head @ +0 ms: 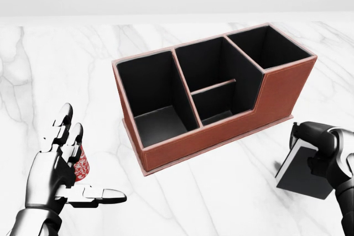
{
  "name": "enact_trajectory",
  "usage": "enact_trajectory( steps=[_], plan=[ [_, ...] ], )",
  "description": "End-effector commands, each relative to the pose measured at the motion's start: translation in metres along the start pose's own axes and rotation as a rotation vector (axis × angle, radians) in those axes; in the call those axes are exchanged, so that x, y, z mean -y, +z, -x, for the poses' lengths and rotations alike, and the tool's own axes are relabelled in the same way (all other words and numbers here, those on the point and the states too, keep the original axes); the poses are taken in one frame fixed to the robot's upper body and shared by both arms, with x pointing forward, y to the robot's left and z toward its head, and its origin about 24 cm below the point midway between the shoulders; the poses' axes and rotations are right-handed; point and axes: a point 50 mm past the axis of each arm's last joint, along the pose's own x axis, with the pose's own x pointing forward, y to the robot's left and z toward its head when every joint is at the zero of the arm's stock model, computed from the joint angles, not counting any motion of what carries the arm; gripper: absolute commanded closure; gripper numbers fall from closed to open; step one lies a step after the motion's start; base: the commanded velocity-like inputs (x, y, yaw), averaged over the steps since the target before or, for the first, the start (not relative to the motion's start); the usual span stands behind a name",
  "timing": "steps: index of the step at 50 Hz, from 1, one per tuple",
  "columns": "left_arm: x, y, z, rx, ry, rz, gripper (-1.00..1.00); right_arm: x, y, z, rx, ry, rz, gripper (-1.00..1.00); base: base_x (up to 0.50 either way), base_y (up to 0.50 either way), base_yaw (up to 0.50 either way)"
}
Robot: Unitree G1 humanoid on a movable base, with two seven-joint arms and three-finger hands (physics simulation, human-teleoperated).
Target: Pick up the book and place it in the left compartment of the caddy.
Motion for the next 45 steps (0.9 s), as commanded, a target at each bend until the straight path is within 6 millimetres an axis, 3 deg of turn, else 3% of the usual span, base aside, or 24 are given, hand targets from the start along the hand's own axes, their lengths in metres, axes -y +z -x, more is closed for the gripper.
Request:
enact_trajectory(
  steps=[1,7,12,25,39,45],
  plan=[
    [0.000,0.000,0.000,0.000,0.000,-0.001,-1.00,0.009,0.003,0.002,0.016,-0.029,-0.020,1.00,0.00,0.00,0.00],
    [-0.001,0.002,0.001,0.007,0.002,0.000,-1.00,0.027,0.015,0.021,0.080,-0.076,0.006,1.00,0.00,0.00,0.00],
    [-0.001,0.002,0.001,0.008,0.003,0.001,-1.00,0.059,0.042,0.059,0.199,-0.312,0.022,1.00,0.00,0.00,0.00],
    [-0.002,0.002,0.000,0.010,0.002,0.002,-1.00,0.092,0.083,0.126,0.384,-0.629,0.035,1.00,0.00,0.00,0.00],
    [-0.002,0.003,0.000,0.015,0.003,0.002,-1.00,0.103,0.133,0.143,0.621,-0.620,-0.015,1.00,0.00,0.00,0.00],
    [-0.002,0.003,0.001,0.015,0.001,0.002,-1.00,0.095,0.154,0.137,0.682,-0.549,-0.013,1.00,0.00,0.00,0.00]
  ],
)
